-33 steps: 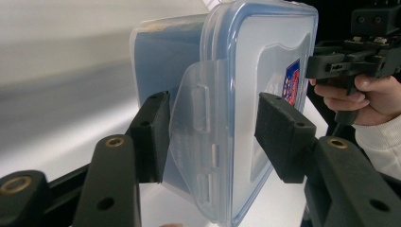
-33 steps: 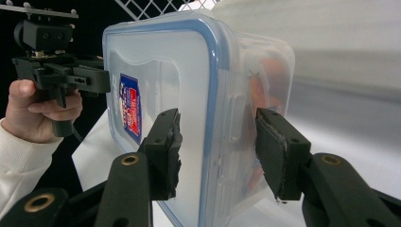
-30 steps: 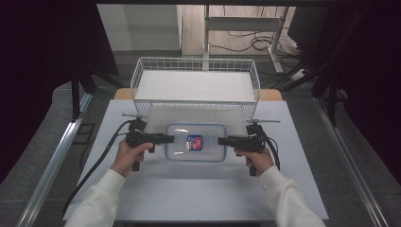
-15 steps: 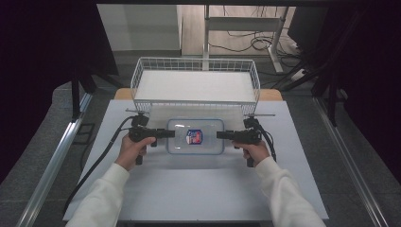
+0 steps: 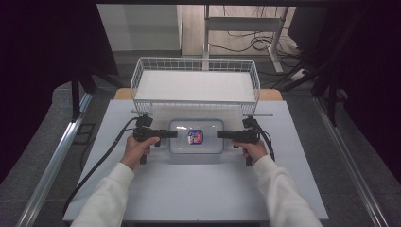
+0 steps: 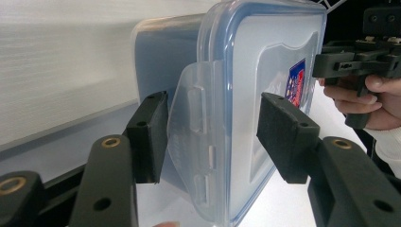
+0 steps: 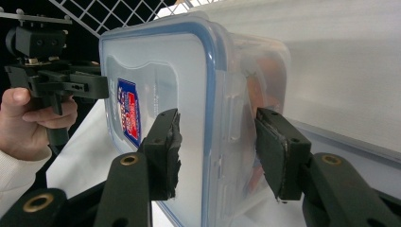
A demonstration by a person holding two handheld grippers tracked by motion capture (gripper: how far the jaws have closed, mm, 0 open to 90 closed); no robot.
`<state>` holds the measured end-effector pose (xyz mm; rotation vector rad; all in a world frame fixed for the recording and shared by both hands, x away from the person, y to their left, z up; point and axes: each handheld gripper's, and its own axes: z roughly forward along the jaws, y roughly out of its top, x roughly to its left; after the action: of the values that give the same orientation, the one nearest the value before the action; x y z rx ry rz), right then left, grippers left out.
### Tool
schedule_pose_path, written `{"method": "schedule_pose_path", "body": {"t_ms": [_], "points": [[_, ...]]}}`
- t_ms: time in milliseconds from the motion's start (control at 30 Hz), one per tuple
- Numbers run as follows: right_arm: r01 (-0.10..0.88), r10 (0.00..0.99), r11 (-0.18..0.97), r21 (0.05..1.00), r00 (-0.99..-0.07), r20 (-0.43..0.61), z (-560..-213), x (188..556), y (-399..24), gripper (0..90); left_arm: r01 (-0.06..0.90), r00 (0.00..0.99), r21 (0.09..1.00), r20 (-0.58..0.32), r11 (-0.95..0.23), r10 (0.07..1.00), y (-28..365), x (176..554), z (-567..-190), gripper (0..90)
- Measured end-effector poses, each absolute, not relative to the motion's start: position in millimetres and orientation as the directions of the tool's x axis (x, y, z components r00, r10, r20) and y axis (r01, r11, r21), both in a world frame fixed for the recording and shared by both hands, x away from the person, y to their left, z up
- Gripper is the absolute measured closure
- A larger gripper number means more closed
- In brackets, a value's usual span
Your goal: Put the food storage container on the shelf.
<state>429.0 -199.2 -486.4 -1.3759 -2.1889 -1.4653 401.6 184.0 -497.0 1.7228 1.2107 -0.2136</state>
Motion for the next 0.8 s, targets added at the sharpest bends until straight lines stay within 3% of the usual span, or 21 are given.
{"method": "schedule_pose_path", "body": {"t_ms": [600, 800], "points": [[0.784, 0.636, -0.039, 0.619, -0.459, 0.621, -494, 433, -196, 48.9, 0.821, 0.41, 0.566, -0.678, 0.078, 0.61, 183, 413, -508, 41.7], [0.785, 0.646, -0.04, 0.618, -0.451, 0.615, -501, 434, -189, 41.2, 0.828, 0.393, 0.552, -0.697, 0.099, 0.6, 181, 414, -514, 37.8]]}}
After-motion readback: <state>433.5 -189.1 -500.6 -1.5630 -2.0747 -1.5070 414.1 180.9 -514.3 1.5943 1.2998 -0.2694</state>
